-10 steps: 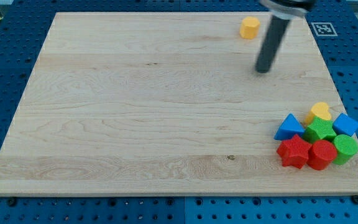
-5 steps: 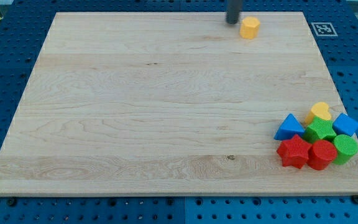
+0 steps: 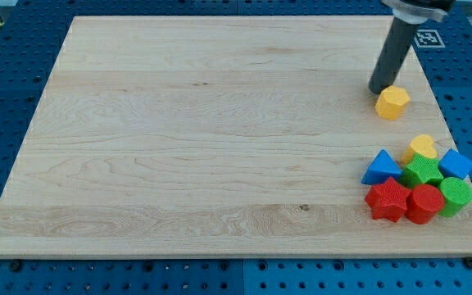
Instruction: Push yellow hexagon into the group of blocks
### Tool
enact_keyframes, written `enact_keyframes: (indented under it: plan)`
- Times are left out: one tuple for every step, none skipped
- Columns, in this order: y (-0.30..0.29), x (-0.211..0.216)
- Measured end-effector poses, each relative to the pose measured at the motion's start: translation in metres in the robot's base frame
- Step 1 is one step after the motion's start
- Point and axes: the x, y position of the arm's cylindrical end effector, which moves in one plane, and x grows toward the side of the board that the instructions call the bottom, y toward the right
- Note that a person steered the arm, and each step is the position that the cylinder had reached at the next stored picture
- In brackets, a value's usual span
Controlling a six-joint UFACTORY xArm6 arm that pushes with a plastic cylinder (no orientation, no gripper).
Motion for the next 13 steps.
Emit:
enact_keyframes:
  plan:
    - [0.033, 0.004]
    - [0.022, 0.015]
    - [-0.017, 0.022]
    - [-0.032, 0.03]
    - [-0.032, 0.028]
    - [-0.034, 0.048]
    - [-0.034, 0.057]
    - [-0.043, 0.038]
    - [-0.061, 0.044]
    - [-0.064, 0.07]
    - [-0.064, 0.082]
    - [-0.064, 0.069]
    - [-0.052, 0.057]
